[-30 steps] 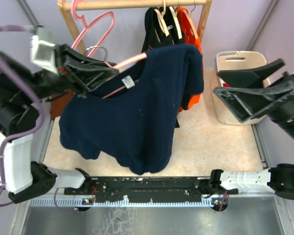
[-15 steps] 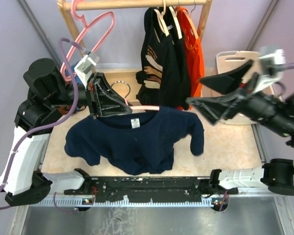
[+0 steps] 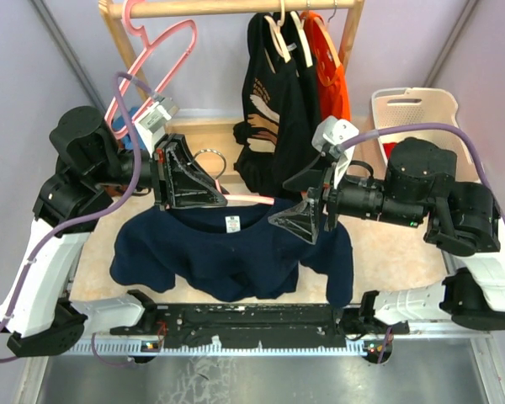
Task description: Place the t-shirt on the hanger
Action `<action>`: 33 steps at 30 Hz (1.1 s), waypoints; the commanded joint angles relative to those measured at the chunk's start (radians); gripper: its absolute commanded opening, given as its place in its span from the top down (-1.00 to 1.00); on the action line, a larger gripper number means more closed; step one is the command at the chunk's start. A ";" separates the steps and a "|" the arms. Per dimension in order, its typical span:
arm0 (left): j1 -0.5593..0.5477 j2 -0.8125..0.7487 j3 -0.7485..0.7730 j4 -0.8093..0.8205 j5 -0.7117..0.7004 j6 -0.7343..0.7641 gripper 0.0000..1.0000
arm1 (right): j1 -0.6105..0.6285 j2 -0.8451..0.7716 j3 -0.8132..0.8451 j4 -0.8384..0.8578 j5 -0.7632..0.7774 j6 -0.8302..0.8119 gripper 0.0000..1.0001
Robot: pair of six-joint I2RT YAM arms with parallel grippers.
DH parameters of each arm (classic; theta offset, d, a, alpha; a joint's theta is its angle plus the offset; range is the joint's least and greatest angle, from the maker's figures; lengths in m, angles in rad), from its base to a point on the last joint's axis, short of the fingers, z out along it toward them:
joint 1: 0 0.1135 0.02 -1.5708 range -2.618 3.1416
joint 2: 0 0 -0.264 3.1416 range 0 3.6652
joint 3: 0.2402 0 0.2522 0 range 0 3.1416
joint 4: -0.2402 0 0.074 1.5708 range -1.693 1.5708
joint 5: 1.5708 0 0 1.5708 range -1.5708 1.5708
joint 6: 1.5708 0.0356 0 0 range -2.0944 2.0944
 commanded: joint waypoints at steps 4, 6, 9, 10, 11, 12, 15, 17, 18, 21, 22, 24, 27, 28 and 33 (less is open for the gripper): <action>-0.002 -0.004 0.001 0.081 0.029 -0.014 1.00 | 0.008 -0.028 -0.034 0.024 -0.079 0.004 -0.23; -0.002 -0.002 0.000 0.080 0.030 -0.010 1.00 | 0.007 -0.023 -0.043 0.026 -0.098 0.006 -0.05; -0.002 0.001 -0.003 0.078 0.022 -0.004 1.00 | 0.007 -0.008 -0.048 0.022 -0.125 0.004 0.42; -0.002 0.003 -0.002 0.070 0.010 0.002 1.00 | 0.008 -0.003 -0.048 0.021 -0.126 0.003 0.65; -0.002 0.005 0.004 0.057 -0.003 0.012 0.99 | 0.007 0.001 -0.047 0.020 -0.121 0.002 0.81; -0.002 0.009 0.011 0.040 -0.020 0.026 0.96 | 0.008 0.004 -0.043 0.019 -0.111 0.000 0.94; -0.003 0.022 0.057 -0.040 -0.102 0.081 0.87 | 0.008 0.013 -0.018 0.010 -0.050 0.002 1.00; -0.002 0.040 0.102 -0.102 -0.175 0.119 0.77 | 0.007 0.008 -0.004 0.010 -0.005 0.006 1.00; -0.003 0.047 0.140 -0.135 -0.216 0.139 0.71 | 0.008 0.007 0.006 0.008 0.014 0.008 1.00; -0.002 0.070 0.233 -0.232 -0.376 0.184 0.44 | 0.008 0.011 0.053 -0.005 0.072 0.017 1.00; -0.002 0.076 0.263 -0.264 -0.434 0.198 0.38 | 0.008 0.014 0.065 -0.011 0.086 0.018 1.00; -0.002 0.085 0.315 -0.310 -0.556 0.225 0.31 | 0.008 0.011 0.079 -0.015 0.103 0.019 1.00; -0.002 0.085 0.340 -0.328 -0.684 0.241 0.28 | 0.007 0.005 0.085 -0.018 0.112 0.021 1.00; -0.002 0.081 0.338 -0.328 -0.740 0.246 0.26 | 0.007 0.003 0.084 -0.017 0.119 0.023 1.00; -0.002 0.045 0.308 -0.332 -0.934 0.265 0.14 | 0.007 -0.020 0.066 -0.016 0.175 0.034 1.00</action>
